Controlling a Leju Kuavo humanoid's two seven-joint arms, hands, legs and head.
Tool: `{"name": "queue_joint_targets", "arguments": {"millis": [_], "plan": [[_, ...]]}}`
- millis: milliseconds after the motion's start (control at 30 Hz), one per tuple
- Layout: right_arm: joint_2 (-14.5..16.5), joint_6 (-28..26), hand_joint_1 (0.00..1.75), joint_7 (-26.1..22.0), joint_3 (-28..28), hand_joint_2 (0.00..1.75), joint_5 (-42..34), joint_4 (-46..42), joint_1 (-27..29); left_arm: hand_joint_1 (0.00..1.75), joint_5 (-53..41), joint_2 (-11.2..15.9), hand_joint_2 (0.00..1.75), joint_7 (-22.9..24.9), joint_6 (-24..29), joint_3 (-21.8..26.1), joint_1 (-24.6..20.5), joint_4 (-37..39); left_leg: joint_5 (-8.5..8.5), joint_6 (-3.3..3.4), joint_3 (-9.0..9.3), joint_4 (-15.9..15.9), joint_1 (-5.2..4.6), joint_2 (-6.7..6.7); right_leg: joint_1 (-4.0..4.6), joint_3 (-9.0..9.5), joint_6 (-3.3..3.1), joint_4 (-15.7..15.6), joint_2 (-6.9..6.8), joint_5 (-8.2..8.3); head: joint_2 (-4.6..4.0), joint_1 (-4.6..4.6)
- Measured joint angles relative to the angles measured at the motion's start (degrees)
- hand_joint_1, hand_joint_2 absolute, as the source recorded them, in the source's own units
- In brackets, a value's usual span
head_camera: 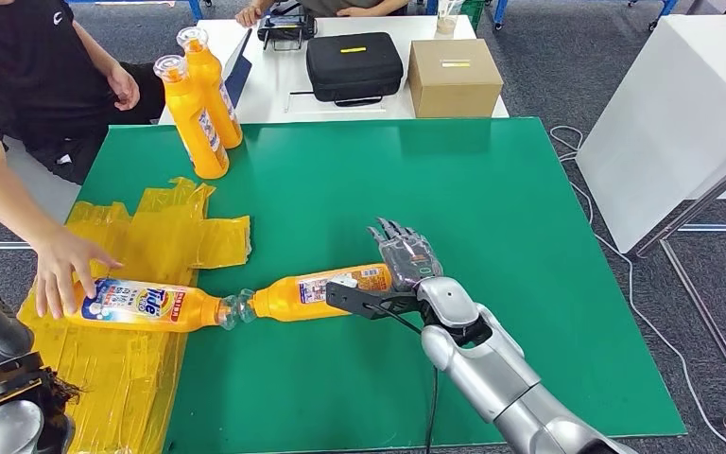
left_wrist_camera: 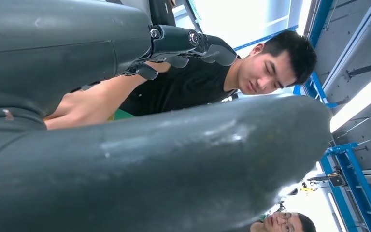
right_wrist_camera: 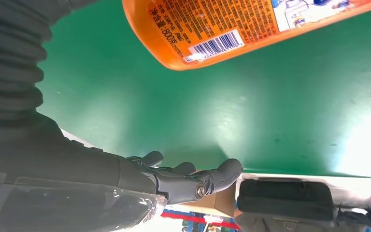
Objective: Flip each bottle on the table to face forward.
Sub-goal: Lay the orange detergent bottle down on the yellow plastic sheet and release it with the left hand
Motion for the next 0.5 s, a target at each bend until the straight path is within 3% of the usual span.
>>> {"name": "queue_joint_targets", "arguments": {"millis": [500], "plan": [[3.15,3.78,0.00,0.86,-0.05,1.75,2.16,3.73,0.17,0.00,1.21,0.39,0.00,-0.32,1.04,-0.44,-1.47,-0.13,0.00,-0.01,0.04,0.00,0.00,0.01,0.02,0.00,0.00,0.00,0.01,0.00,0.00,0.00]]}}
